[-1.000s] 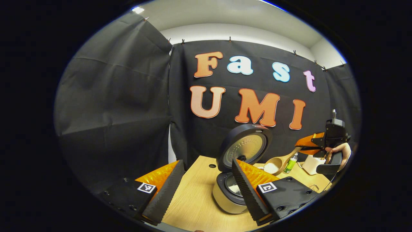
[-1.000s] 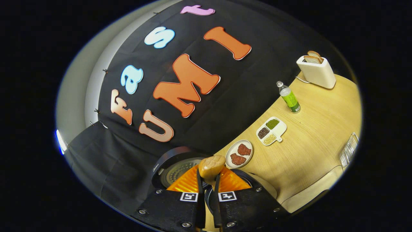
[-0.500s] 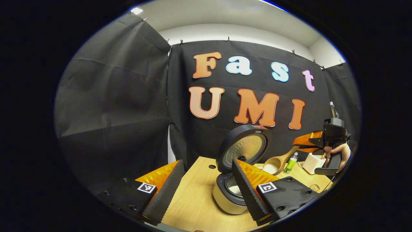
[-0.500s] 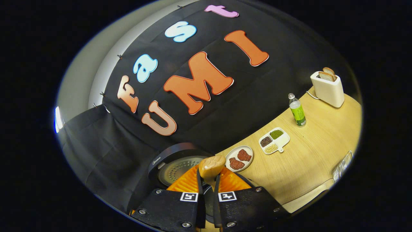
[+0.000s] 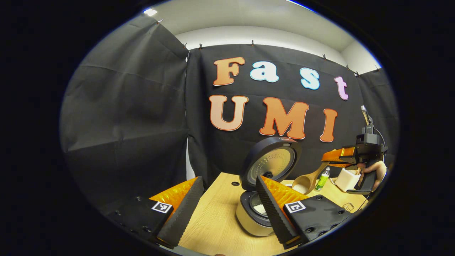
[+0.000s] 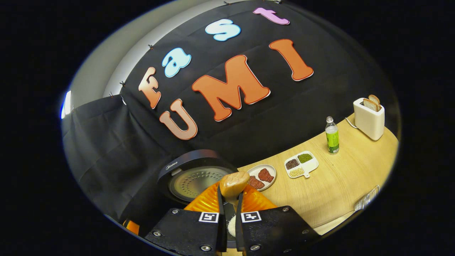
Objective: Close the left gripper, press the button to open the rice cooker; take a wooden spoon from the chopstick holder with the right hand, scoop a spoonful of rice and pour it into the rice cooker, then put the wooden spoon back into the chopstick holder.
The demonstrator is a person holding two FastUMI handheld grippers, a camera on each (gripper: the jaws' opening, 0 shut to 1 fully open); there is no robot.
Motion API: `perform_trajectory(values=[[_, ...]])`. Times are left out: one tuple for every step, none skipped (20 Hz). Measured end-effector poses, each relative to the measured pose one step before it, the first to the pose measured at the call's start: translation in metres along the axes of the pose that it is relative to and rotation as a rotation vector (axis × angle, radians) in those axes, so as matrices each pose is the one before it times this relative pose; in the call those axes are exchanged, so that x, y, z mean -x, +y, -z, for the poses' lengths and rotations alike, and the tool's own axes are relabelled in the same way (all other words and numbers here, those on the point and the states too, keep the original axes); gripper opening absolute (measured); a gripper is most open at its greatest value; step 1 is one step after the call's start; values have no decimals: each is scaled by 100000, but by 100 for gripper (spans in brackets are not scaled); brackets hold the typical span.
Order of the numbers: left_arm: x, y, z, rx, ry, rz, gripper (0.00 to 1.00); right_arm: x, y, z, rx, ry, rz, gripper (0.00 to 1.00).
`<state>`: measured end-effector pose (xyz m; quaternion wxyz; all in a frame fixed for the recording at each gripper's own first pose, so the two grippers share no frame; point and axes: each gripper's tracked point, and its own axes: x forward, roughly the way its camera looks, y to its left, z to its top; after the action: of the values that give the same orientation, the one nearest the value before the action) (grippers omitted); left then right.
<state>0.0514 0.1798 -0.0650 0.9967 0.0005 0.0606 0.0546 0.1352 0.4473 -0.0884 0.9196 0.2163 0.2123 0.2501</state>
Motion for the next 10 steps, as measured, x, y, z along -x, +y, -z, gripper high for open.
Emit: perform_trajectory(values=[[-126,-22,-13,-97,-2,77,98,164,221,12,1845,-138,-353,9],[-84,-140,-89,65,87,163,98,24,252,-10,2097,-346,-220,8],[-51,-8,138,37,64,101,98,-39,241,-78,2342,-420,-80,8],[5,79,33,-19,208,2,98,-5,111,-36,2302,-341,-5,9],[12,5,134,32,209,126,98,105,195,-5,2339,-141,-217,9],[17,20,71,6,97,71,98,-30,252,25,2131,-252,-329,9],[-37,20,-131,-70,-65,-13,98,72,263,0,1840,-67,-309,9],[18,56,-8,-74,-28,-106,98,-144,183,18,1790,56,-302,9],[-77,37,39,-5,-26,-51,98,-59,215,96,1961,258,-363,9],[-21,49,4,-7,36,-45,98,49,258,132,2022,83,-229,9]])
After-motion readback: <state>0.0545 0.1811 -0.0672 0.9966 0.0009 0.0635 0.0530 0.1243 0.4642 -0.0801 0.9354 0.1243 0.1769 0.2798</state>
